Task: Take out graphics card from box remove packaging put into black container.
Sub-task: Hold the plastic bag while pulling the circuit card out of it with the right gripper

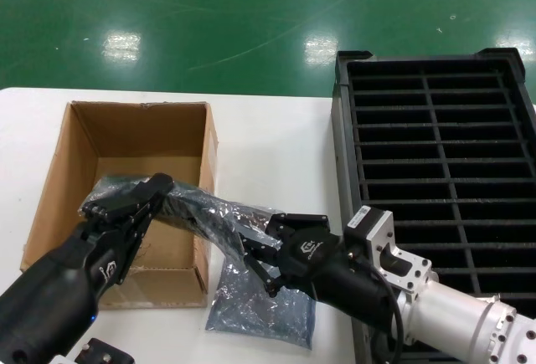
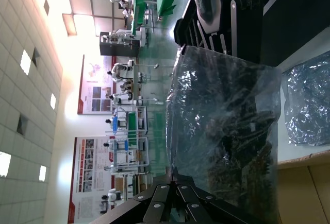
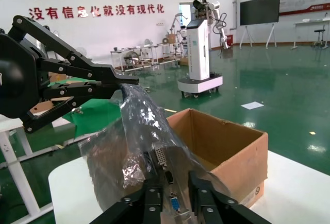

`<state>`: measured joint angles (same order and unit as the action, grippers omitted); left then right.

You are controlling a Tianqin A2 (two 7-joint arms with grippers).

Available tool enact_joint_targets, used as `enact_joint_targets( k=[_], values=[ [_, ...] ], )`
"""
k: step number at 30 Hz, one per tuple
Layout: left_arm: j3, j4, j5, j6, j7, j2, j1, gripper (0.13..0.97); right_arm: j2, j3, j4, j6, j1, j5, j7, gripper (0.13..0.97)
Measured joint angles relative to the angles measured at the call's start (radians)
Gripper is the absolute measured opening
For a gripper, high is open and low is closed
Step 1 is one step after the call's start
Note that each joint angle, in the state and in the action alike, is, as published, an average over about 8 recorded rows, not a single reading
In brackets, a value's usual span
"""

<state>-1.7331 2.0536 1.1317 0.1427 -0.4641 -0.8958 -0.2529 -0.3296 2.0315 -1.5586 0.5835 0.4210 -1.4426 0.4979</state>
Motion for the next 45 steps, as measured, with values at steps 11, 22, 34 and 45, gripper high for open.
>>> enact_joint_targets(
  k=[11, 22, 34, 45],
  values=[
    [0.0, 0.0, 0.0, 0.0, 0.0, 0.0, 0.0, 0.14, 0.024, 0.013, 0.023, 0.01, 0.029, -0.026, -0.023, 0.339],
    [0.0, 0.0, 0.0, 0.0, 0.0, 0.0, 0.0, 0.14, 0.048, 0.035, 0.034, 0.017, 0.041, -0.031, -0.011, 0.478],
    [0.0, 0.0, 0.0, 0.0, 0.0, 0.0, 0.0, 0.14, 0.055, 0.033, 0.04, 0.004, 0.045, -0.023, 0.017, 0.445],
    [0.0, 0.0, 0.0, 0.0, 0.0, 0.0, 0.0, 0.14, 0.046, 0.022, 0.036, -0.003, 0.039, -0.031, 0.033, 0.294]
  ],
)
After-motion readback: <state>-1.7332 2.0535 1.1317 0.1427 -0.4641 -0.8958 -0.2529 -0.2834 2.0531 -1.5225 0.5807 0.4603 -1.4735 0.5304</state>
